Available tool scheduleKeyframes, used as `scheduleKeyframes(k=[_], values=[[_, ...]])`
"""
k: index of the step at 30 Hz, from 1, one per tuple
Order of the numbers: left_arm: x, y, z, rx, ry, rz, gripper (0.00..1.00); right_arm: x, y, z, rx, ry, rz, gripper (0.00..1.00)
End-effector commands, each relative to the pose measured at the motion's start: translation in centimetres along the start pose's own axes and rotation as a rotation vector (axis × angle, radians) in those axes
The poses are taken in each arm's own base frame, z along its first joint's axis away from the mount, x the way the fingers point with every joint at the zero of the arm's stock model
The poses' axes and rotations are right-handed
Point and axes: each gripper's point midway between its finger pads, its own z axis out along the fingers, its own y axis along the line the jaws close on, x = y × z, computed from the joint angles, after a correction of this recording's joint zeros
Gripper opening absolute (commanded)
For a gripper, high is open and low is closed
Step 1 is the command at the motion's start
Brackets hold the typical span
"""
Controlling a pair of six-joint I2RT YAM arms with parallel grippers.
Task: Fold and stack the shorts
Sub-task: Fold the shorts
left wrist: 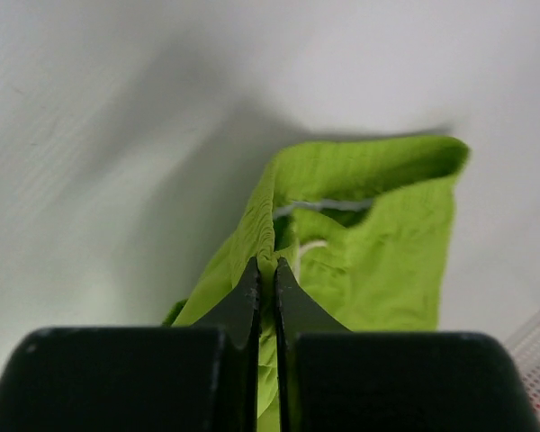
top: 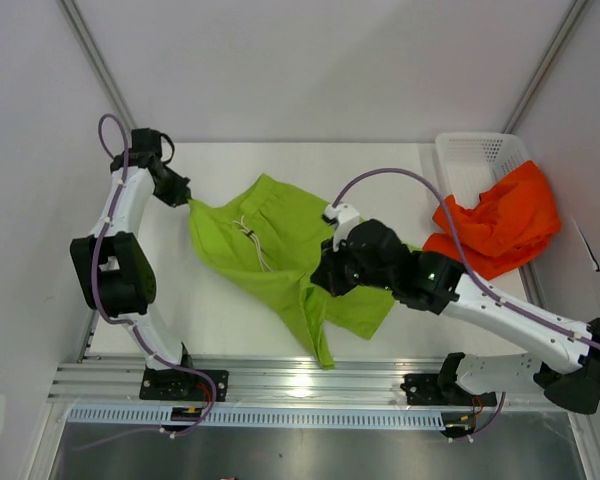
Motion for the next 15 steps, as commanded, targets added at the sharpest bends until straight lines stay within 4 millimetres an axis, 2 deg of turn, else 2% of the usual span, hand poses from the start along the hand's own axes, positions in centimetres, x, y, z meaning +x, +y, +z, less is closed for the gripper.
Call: scheduleKeyframes(k=[1, 2, 3, 5, 6, 8, 9, 10, 11, 12, 13, 15], values=[[-0.8, -4.4, -4.2, 0.098, -0.048, -0.052, 0.00, 0.1, -2.7, -2.1, 0.031, 0.019, 0.006, 0.00], [-0.6, -4.8, -4.0, 0.094, -0.041, -0.066, 0.00, -0.1, -3.2, -2.8, 0.033, 0.011, 0.018, 0.00], [-0.8, -6.0, -4.9, 0.114, -0.049, -0.067, 0.00, -0.7, -4.5, -3.2, 0.063, -0.007, 0.042, 0.00], [-0.9, -6.2, -4.7, 0.089, -0.061, -0.099, 0.00, -1.0, -5.6, -4.1, 0.069, -0.023, 0.063, 0.00], [-0.8, -7.5, -5.5, 0.118, -0.072, -0.098, 0.00, -1.5, -7.3, -4.4, 0.105, -0.040, 0.090, 0.00], [-0.6, -8.3, -5.5, 0.126, -0.070, -0.136, 0.00, -1.4, -8.9, -4.8, 0.125, -0.038, 0.115, 0.00], [-0.6, -9.1, -5.6, 0.146, -0.070, -0.144, 0.00, -1.9, -11.0, -5.4, 0.170, -0.059, 0.155, 0.00], [-0.6, -9.2, -5.4, 0.145, -0.069, -0.159, 0.00, -1.8, -11.5, -5.5, 0.155, -0.053, 0.173, 0.00], [-0.4, -10.1, -5.6, 0.167, -0.064, -0.182, 0.00, -1.9, -12.3, -5.7, 0.160, -0.059, 0.188, 0.00], [0.6, -11.1, -5.6, 0.186, -0.048, -0.174, 0.00, -2.2, -13.0, -6.0, 0.166, -0.070, 0.204, 0.00], [0.6, -11.8, -5.5, 0.201, -0.043, -0.182, 0.00, -2.5, -14.7, -6.6, 0.199, -0.092, 0.238, 0.00], [1.0, -12.7, -5.4, 0.215, -0.032, -0.212, 0.00, -2.5, -16.1, -7.1, 0.213, -0.101, 0.263, 0.00]])
